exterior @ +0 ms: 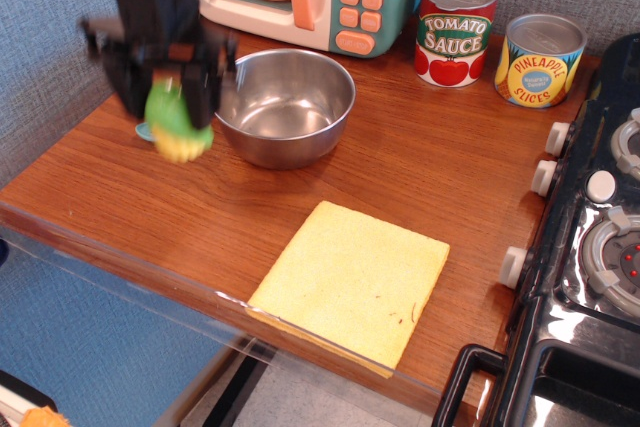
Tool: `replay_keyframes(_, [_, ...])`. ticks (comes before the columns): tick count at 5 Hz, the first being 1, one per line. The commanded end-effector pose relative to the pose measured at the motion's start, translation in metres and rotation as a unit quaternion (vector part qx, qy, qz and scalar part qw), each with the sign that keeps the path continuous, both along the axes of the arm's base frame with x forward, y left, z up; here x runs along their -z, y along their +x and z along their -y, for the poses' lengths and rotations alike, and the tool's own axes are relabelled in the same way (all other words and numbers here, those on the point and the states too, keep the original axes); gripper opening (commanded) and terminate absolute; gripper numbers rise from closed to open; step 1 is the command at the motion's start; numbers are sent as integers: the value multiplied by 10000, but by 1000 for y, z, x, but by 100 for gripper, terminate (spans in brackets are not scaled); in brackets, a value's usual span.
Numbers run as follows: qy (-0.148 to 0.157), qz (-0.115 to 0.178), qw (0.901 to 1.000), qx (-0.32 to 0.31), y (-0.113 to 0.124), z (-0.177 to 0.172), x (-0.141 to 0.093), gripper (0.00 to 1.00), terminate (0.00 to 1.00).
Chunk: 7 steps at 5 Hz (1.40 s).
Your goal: Place the yellow and green item into the pot
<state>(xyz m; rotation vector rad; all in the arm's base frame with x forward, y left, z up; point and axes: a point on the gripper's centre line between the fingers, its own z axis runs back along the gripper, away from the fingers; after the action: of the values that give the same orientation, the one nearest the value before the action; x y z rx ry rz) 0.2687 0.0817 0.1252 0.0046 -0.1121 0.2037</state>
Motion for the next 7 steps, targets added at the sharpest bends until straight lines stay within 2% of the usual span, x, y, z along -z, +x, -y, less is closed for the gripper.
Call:
replay_keyframes(1, [-133,302,9994,-83,54,4,-13,0,0])
replay_keyframes(3, [25,51,10000,-68,91,15,21,0,0])
replay_keyframes(5, [151,-85,9998,114,105,22,50,0,0])
replay_keyframes(6, [203,-202,9995,98,101,18,57,100,0])
replay_keyframes(7, [165,-164,9997,114,96,17,51,100,0])
